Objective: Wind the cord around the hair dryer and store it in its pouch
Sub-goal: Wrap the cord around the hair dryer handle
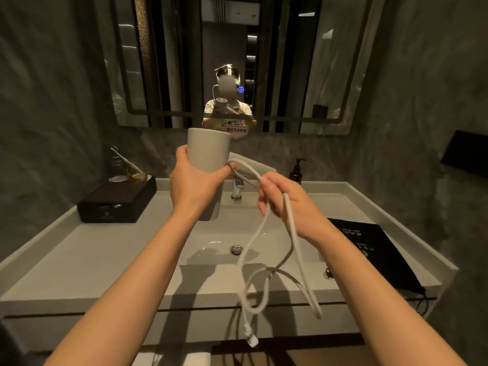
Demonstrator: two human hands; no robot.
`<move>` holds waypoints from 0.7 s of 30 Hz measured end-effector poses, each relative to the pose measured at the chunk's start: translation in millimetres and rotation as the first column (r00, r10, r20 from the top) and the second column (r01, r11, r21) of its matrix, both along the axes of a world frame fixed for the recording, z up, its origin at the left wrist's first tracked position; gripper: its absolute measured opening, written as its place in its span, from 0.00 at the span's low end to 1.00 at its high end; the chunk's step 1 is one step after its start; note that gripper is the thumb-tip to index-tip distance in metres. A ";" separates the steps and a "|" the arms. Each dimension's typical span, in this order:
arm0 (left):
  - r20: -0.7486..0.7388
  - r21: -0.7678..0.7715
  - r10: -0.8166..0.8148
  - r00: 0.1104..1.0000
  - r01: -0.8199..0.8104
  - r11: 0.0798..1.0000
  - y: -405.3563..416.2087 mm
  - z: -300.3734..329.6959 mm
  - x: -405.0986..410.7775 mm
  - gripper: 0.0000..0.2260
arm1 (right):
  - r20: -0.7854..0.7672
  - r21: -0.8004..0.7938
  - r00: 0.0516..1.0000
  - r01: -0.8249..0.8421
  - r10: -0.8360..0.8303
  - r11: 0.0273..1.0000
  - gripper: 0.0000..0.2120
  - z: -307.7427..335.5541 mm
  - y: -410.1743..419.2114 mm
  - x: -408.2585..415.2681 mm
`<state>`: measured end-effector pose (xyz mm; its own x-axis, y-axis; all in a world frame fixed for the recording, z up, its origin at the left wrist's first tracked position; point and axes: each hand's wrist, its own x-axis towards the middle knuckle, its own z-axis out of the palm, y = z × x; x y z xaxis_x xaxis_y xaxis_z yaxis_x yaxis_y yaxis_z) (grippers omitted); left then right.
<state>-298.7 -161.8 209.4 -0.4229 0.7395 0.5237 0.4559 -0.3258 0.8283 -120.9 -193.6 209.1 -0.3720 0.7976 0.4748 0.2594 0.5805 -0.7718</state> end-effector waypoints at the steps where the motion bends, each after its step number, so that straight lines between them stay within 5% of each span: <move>1: -0.007 -0.017 -0.028 1.000 0.028 0.999 0.5 -0.5 -4.0 0.36 | -0.014 0.020 1.000 0.019 -0.019 1.000 0.14 2.5 4.8 1.5; 5: 0.024 -0.114 -0.229 0.973 0.230 0.967 -3.4 -2.6 -13.0 0.31 | -0.056 -0.012 0.990 0.125 -0.126 0.992 0.13 19.4 21.0 5.7; 9: 0.132 -0.191 -0.419 0.899 0.437 0.879 -15.8 1.5 -19.8 0.27 | 0.211 0.248 0.917 0.284 -0.338 0.926 0.10 43.6 34.2 25.9; 15: 0.331 -0.202 -0.610 0.720 0.686 0.700 -25.7 -1.0 -24.8 0.25 | 0.312 0.255 0.911 0.193 -0.269 0.948 0.13 43.9 42.9 34.6; 18: 0.547 -0.066 -0.628 0.553 0.777 0.626 -25.9 -2.3 -10.5 0.12 | 0.055 -0.097 0.974 0.222 -0.218 0.970 0.14 7.9 50.7 33.8; 21: 0.678 0.006 -0.544 0.494 0.736 0.677 -18.8 0.0 2.7 0.06 | -0.035 -0.381 0.989 0.117 -0.141 0.917 0.06 -32.4 61.7 26.7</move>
